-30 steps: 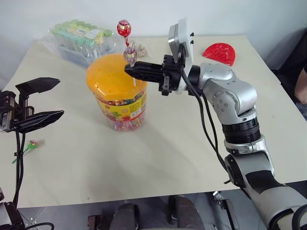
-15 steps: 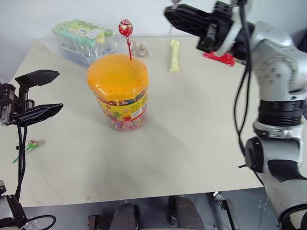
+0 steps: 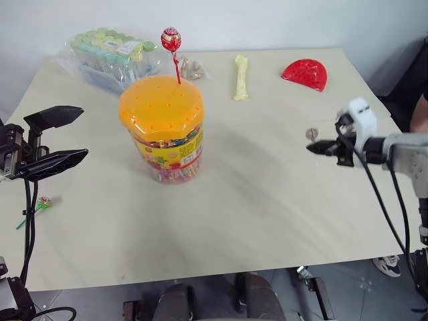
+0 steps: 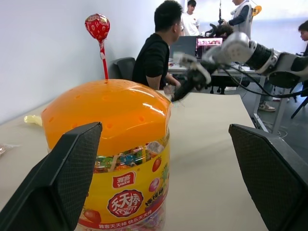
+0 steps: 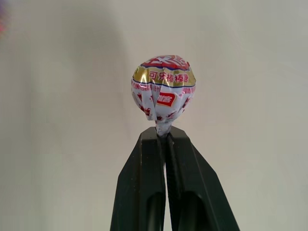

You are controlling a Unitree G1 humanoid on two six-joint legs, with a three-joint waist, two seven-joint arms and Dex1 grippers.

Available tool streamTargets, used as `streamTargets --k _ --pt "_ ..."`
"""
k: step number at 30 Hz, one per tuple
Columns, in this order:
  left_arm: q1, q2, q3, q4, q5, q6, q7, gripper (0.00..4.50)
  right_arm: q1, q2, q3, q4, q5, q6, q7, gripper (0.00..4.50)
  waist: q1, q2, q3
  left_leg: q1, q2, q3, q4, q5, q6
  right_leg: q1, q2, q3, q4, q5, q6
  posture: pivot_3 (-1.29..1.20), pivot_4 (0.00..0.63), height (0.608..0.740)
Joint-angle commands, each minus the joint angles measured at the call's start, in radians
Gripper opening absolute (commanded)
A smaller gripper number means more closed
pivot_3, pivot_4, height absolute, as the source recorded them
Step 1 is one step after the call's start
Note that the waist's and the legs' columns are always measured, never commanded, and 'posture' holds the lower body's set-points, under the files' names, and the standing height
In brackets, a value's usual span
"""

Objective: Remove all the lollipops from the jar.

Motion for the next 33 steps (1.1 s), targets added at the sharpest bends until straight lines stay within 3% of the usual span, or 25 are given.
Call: streamTargets --k 1,6,10,14,20,27,33 --pt "0.018 0.009 0.03 -0.044 -0.02 0.0 0.004 4.5 0.01 0.001 -0.015 0.06 -0.054 -0.03 -0.038 0.02 0.0 0.0 0.0 0.0 0.0 0.0 0.0 0.0 0.0 0.0 0.0 0.0 0.0 0.0 0.0 0.0 0.15 0.74" --pt "0.041 0.015 0.047 -0.058 -0.023 0.001 0.01 4.5 0.032 0.039 -0.013 0.173 -0.11 -0.081 -0.076 0.02 0.0 0.0 0.0 0.0 0.0 0.0 0.0 0.0 0.0 0.0 0.0 0.0 0.0 0.0 0.0 0.0 0.15 0.74" --pt "0.065 0.015 0.066 -0.079 -0.032 0.006 0.017 4.5 0.055 0.062 -0.03 0.171 -0.117 -0.092 -0.084 1.0 0.0 0.0 0.0 0.0 0.0 0.0 0.0 0.0 0.0 0.0 0.0 0.0 0.0 0.0 0.0 0.0 0.15 0.74" --pt "0.083 0.017 0.083 -0.09 -0.036 0.011 0.022 4.5 0.088 0.058 -0.052 0.11 -0.101 -0.072 -0.077 2.4 0.002 0.0 0.0 0.0 0.0 0.0 0.001 0.0 0.0 0.001 0.0 0.0 0.0 0.0 0.0 0.0 0.15 0.74" --pt "0.097 0.019 0.097 -0.092 -0.037 0.011 0.026 4.5 0.172 -0.009 -0.126 -0.134 -0.026 -0.011 -0.015 4.46 0.004 0.0 0.0 0.0 0.0 -0.001 0.0 0.0 0.0 0.001 0.0 0.0 0.0 0.0 0.0 0.0 0.15 0.74" --pt "0.105 0.019 0.11 -0.093 -0.037 0.009 0.028 4.5 0.129 -0.125 -0.232 -0.376 0.153 0.027 0.145 4.46 0.003 0.002 0.001 0.0 0.0 -0.001 0.0 0.0 0.0 0.001 0.0 0.0 -0.001 0.0 0.0 0.0 0.15 0.74" --pt "0.107 0.021 0.123 -0.087 -0.026 -0.004 0.059 4.5 -0.107 -0.015 -0.151 -0.325 0.205 -0.084 0.195 4.46 -0.001 0.002 0.001 0.001 0.001 -0.001 0.0 -0.001 -0.001 0.0 0.001 0.001 0.0 0.0 0.0 0.0 0.15 0.74"
